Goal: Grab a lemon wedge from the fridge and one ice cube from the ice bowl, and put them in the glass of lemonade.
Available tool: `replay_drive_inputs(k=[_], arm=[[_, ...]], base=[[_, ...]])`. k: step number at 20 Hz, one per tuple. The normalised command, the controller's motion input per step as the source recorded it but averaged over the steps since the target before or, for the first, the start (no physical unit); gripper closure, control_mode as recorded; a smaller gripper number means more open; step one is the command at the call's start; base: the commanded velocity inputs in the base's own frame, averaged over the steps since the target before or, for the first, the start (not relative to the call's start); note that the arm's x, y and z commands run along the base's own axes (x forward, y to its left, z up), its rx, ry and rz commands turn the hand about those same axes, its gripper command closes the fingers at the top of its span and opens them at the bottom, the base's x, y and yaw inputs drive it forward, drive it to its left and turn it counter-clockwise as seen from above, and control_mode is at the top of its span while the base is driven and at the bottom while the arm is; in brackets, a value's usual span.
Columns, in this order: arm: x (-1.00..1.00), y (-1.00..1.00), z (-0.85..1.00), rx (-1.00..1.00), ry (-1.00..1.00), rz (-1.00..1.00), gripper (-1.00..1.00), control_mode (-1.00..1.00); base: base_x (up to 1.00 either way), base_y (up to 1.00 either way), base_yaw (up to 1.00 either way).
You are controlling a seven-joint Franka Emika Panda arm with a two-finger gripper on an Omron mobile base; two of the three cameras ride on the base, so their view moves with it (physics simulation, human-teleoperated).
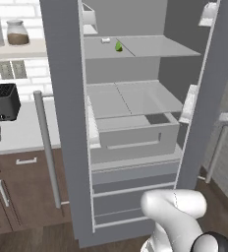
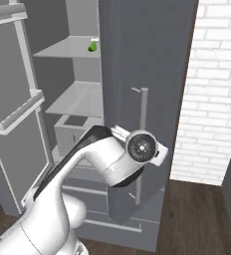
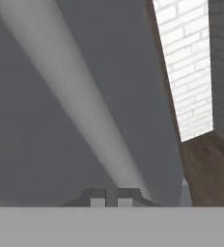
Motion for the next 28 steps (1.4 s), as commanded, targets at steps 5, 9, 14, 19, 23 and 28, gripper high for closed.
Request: replay_drive_inputs(k=[5, 9, 14, 19, 23, 28], arm=[[-0.99, -0.82, 0.28, 0.12, 0.02, -0.08, 1.0, -1.0], [-0.99, 0.0, 0.44, -0.07, -0.16, -0.03, -1.0, -1.0], [0.01, 0.88, 0.35, -0.28, -0.06, 0.0, -1.0, -1.0], [0.83, 1.0, 0.08, -0.45, 0.12, 0.0, -1.0, -1.0], [0.99, 0.6, 0.11, -0.31, 0.21, 0.0, -1.0, -1.0], [1.0, -0.24, 0.18, -0.16, 0.18, 0.0, -1.0, -1.0]], base=[[0.0, 0.0, 0.0], [0.0, 0.0, 0.0], [0.0, 0.0, 0.0], [0.0, 0.0, 0.0], [0.0, 0.0, 0.0], [0.0, 0.0, 0.0]])
